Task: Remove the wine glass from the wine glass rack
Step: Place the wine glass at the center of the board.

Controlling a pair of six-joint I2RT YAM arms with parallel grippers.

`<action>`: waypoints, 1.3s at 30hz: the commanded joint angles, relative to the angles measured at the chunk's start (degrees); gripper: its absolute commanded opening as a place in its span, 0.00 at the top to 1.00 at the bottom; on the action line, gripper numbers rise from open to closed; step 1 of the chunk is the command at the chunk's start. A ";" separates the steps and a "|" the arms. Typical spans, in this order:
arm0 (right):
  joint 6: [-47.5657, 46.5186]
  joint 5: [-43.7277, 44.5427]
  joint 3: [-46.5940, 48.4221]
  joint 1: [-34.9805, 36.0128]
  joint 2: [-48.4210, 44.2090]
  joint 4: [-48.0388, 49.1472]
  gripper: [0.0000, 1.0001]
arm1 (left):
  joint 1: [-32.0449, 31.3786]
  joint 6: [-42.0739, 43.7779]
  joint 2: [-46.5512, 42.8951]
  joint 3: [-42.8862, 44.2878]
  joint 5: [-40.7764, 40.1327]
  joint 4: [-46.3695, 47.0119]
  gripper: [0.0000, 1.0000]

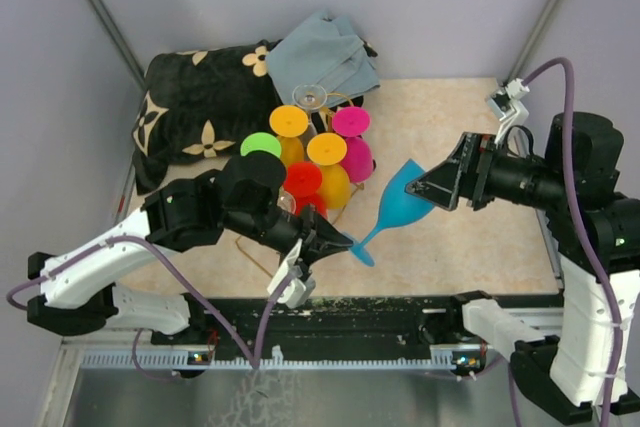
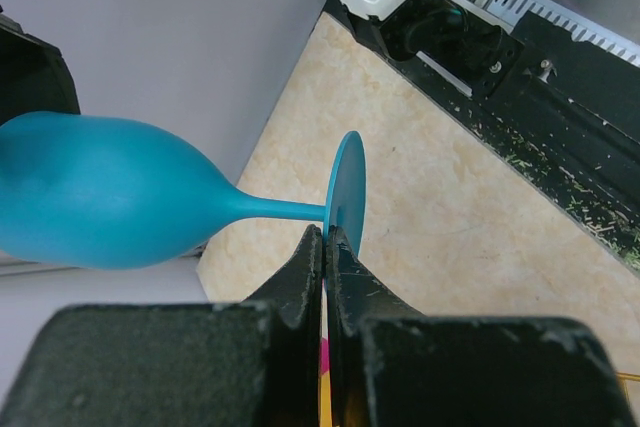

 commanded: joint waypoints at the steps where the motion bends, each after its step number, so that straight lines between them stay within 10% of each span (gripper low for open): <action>1: 0.13 -1.58 -0.08 0.92 -1.44 0.61 0.17 | -1.50 1.90 0.09 -1.45 -2.17 3.48 1.00; 10: 0.05 -2.49 -1.47 2.32 -2.87 0.31 0.31 | -2.57 3.41 1.68 -2.44 -3.88 6.11 1.00; 19: 0.19 -4.49 -7.62 3.00 -6.17 0.76 1.00 | -2.62 4.52 2.09 -5.15 -7.48 14.89 1.00; 22: 0.72 -5.48 -8.97 3.08 -7.51 1.59 1.00 | -2.61 4.09 1.54 -6.72 -10.34 20.02 0.73; 24: 0.62 -4.99 -8.17 3.09 -7.85 1.56 1.00 | -2.66 3.30 1.47 -7.31 -12.67 23.75 0.25; 26: 0.17 -2.70 -5.51 3.09 -7.46 0.64 1.00 | -2.60 1.47 1.60 -6.41 -14.69 26.65 0.02; 33: -1.40 23.83 17.02 3.08 0.54 -6.24 1.00 | -3.45 -10.11 3.96 2.84 -21.55 37.58 0.00; 39: -2.24 48.63 13.14 3.09 5.75 1.36 1.00 | -3.93 -20.21 13.01 20.77 -35.79 47.91 0.00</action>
